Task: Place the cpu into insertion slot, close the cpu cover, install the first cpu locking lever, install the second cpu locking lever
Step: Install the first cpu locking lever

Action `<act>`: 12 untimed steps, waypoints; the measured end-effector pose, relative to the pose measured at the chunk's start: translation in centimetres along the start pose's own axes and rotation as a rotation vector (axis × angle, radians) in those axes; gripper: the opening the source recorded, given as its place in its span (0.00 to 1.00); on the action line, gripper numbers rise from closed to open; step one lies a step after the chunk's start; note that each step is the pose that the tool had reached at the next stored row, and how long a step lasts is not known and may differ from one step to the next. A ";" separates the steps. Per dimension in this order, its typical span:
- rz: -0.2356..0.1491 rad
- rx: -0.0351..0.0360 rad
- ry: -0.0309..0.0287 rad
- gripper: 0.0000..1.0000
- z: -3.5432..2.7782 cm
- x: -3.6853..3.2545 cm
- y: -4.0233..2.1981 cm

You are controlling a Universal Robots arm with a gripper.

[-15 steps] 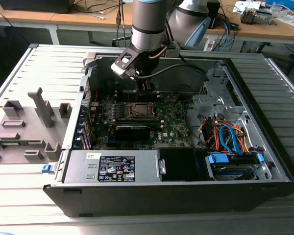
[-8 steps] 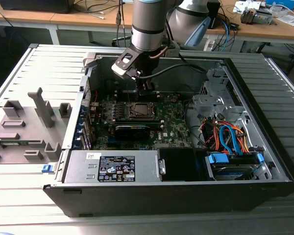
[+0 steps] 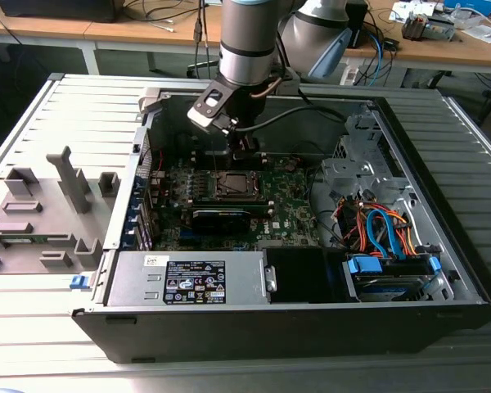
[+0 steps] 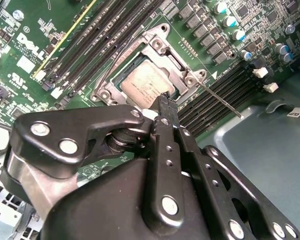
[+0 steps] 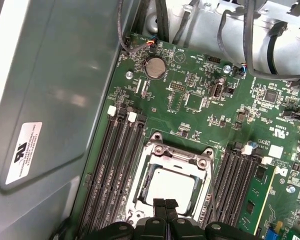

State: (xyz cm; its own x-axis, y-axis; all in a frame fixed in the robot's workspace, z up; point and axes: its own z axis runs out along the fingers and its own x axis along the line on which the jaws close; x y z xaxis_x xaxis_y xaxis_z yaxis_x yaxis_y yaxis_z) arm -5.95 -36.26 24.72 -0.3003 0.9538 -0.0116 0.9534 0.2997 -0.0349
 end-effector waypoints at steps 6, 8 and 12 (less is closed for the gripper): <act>-0.038 -0.0004 -0.0013 0.11 0.00 0.00 0.00; -0.055 -0.0006 -0.0019 0.11 0.00 0.00 0.00; -0.079 -0.0009 -0.0028 0.11 0.00 0.00 0.00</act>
State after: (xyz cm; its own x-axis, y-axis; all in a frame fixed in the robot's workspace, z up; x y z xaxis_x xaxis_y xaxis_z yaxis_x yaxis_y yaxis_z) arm -5.95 -36.26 24.72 -0.3743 0.9272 -0.0116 0.9269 0.3738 -0.0349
